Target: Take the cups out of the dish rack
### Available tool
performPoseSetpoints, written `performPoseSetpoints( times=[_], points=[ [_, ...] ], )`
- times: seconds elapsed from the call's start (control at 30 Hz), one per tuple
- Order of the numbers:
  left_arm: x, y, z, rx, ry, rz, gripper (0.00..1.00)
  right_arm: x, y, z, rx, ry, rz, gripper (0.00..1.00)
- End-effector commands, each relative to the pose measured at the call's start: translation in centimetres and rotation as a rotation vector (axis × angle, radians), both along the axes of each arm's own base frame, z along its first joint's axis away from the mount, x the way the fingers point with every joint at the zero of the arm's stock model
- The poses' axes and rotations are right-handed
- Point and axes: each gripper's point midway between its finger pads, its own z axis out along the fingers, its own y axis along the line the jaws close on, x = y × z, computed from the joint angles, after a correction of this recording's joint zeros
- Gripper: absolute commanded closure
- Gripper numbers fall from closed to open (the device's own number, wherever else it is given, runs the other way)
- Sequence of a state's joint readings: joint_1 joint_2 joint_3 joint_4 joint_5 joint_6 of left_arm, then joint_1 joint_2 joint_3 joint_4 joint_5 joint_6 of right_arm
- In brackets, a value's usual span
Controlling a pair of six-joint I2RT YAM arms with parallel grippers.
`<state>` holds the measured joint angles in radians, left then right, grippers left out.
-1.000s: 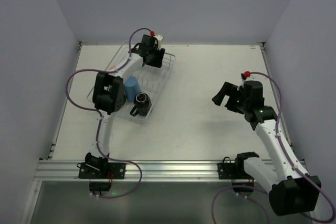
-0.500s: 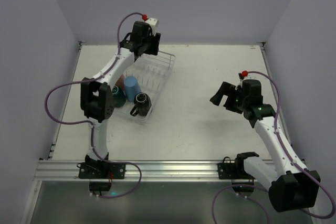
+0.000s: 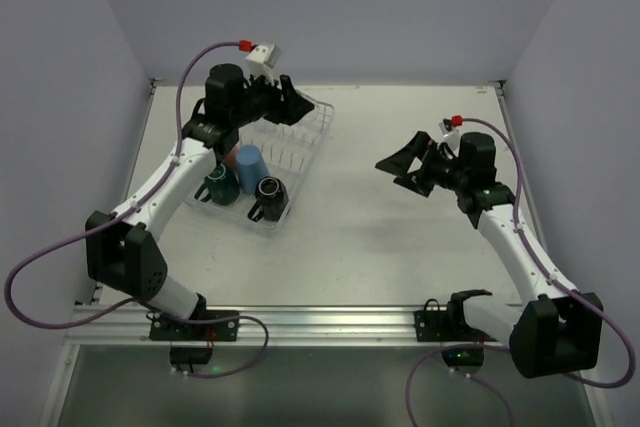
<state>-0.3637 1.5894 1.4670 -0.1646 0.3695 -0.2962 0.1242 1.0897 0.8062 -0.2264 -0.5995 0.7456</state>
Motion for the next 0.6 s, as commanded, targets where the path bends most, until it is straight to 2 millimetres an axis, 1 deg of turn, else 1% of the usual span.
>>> performPoseSetpoints(
  times=[0.0, 0.03, 0.07, 0.1, 0.13, 0.17, 0.2, 0.23, 0.27, 0.3, 0.33, 0.37, 0.4, 0.43, 0.47, 0.53, 0.57],
  points=[
    [-5.2, -3.2, 5.2, -0.226, -0.188, -0.269, 1.0, 0.4, 2.7, 5.2, 0.253, -0.014, 0.079, 0.04],
    [-6.9, -3.0, 6.5, -0.258, -0.238, -0.303, 1.0, 0.5, 3.1, 5.4, 0.29, -0.002, 0.099, 0.05],
    [-8.0, -3.2, 6.6, -0.291, -0.243, -0.339, 1.0, 0.6, 3.3, 5.7, 0.322, 0.009, 0.106, 0.06],
    [-9.4, -3.4, 6.0, -0.306, -0.278, -0.394, 1.0, 0.7, 3.5, 6.3, 0.378, 0.021, 0.105, 0.07],
    [-10.6, -3.3, 6.6, -0.319, -0.308, -0.418, 1.0, 0.7, 3.8, 6.2, 0.407, 0.047, 0.124, 0.09],
    [-11.5, -3.4, 6.4, -0.327, -0.313, -0.45, 1.0, 0.7, 4.0, 6.4, 0.433, 0.058, 0.129, 0.11],
    [-12.1, -3.3, 5.8, -0.333, -0.326, -0.466, 1.0, 0.7, 4.2, 6.9, 0.484, 0.08, 0.132, 0.14],
    [-13.0, -3.2, 6.2, -0.34, -0.348, -0.483, 1.0, 0.6, 4.4, 6.9, 0.506, 0.101, 0.145, 0.15],
    [-13.6, -3.2, 6.1, -0.35, -0.349, -0.501, 1.0, 0.6, 4.7, 6.6, 0.526, 0.129, 0.153, 0.16],
    [-14.5, -3.3, 6.6, -0.357, -0.393, -0.538, 1.0, 0.6, 4.9, 7.0, 0.563, 0.143, 0.162, 0.17],
    [-15.2, -3.2, 6.2, -0.36, -0.399, -0.553, 1.0, 0.5, 5.2, 7.0, 0.58, 0.156, 0.174, 0.17],
    [-15.7, -3.2, 6.2, -0.364, -0.409, -0.567, 1.0, 0.3, 5.6, 6.7, 0.597, 0.185, 0.197, 0.18],
    [-16.2, -3.3, 6.2, -0.364, -0.422, -0.581, 1.0, 0.1, 5.8, 7.2, 0.634, 0.184, 0.214, 0.18],
    [-16.5, -3.3, 6.0, -0.362, -0.426, -0.591, 1.0, -0.1, 6.0, 7.3, 0.651, 0.194, 0.228, 0.18],
    [-16.8, -3.3, 5.9, -0.364, -0.431, -0.609, 1.0, -0.3, 6.5, 7.0, 0.681, 0.249, 0.24, 0.2],
    [-17.1, -3.5, 5.6, -0.365, -0.425, -0.617, 1.0, -0.7, 7.1, 7.9, 0.71, 0.238, 0.283, 0.23],
    [-17.2, -3.6, 5.5, -0.366, -0.426, -0.622, 1.0, -1.2, 7.8, 8.6, 0.738, 0.246, 0.328, 0.25]
  ],
)
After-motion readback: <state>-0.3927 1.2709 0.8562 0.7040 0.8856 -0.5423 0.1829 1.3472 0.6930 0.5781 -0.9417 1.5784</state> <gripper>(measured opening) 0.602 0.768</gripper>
